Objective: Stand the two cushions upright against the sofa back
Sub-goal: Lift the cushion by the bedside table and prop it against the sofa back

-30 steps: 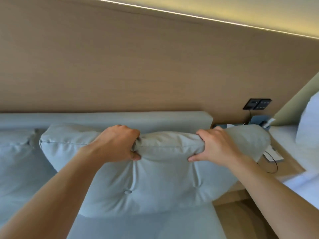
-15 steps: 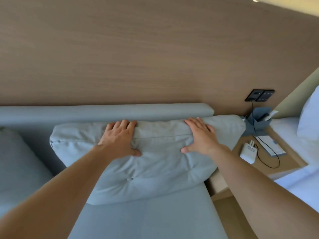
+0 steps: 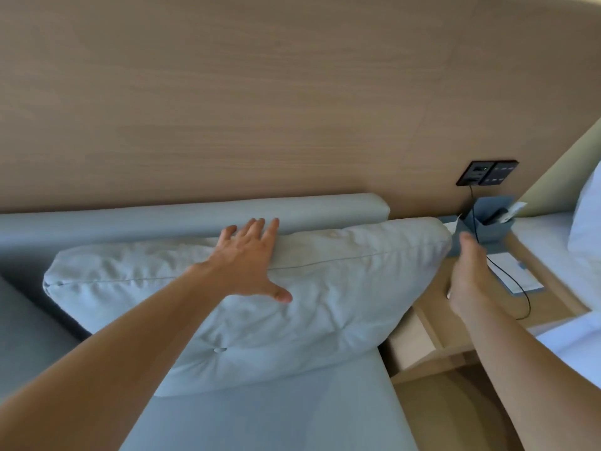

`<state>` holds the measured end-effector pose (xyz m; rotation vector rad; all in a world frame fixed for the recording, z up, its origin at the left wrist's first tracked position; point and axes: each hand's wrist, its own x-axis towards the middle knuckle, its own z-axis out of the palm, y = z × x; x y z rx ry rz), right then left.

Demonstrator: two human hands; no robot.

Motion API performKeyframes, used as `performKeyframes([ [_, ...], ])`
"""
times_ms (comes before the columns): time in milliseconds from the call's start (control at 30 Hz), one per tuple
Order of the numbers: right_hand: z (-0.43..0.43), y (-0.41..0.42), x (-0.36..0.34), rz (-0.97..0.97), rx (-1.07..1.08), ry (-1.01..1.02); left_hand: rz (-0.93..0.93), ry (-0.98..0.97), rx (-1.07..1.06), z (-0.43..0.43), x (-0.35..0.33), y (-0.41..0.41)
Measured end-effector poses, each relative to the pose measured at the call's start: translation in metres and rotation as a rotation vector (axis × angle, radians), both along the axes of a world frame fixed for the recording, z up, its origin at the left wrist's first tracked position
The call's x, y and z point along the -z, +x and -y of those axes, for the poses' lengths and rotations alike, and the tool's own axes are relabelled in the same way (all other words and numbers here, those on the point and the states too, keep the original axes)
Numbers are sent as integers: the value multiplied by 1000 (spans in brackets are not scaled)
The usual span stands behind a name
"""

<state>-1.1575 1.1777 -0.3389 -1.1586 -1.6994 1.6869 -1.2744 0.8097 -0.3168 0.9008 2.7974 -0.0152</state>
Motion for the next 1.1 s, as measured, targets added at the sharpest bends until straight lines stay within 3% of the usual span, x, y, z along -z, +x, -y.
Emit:
performKeyframes([
  [67, -16, 2, 15, 111, -55, -251, -21, -36, 3, -17, 9, 2],
  [133, -22, 3, 32, 176, -191, -311, -62, -57, -5, -24, 18, 1],
  [233, -18, -6, 49, 115, -328, -407, -109, -31, -36, -25, 26, -6],
  [800, 13, -25, 55, 140, -431, -394, -45, -72, -101, 6, 14, -18],
  [867, 17, -23, 48, 178, -393, -335, -55, -68, -97, 6, 14, -17],
  [933, 25, -20, 32, 204, -285, -136, -78, -67, -83, 9, 12, -14],
  [1000, 39, -18, 11, 251, -118, 326, -71, -26, -55, 21, 5, -6],
  [1100, 97, -22, -21, 35, -153, 816, -18, 158, -64, 67, -20, 5],
])
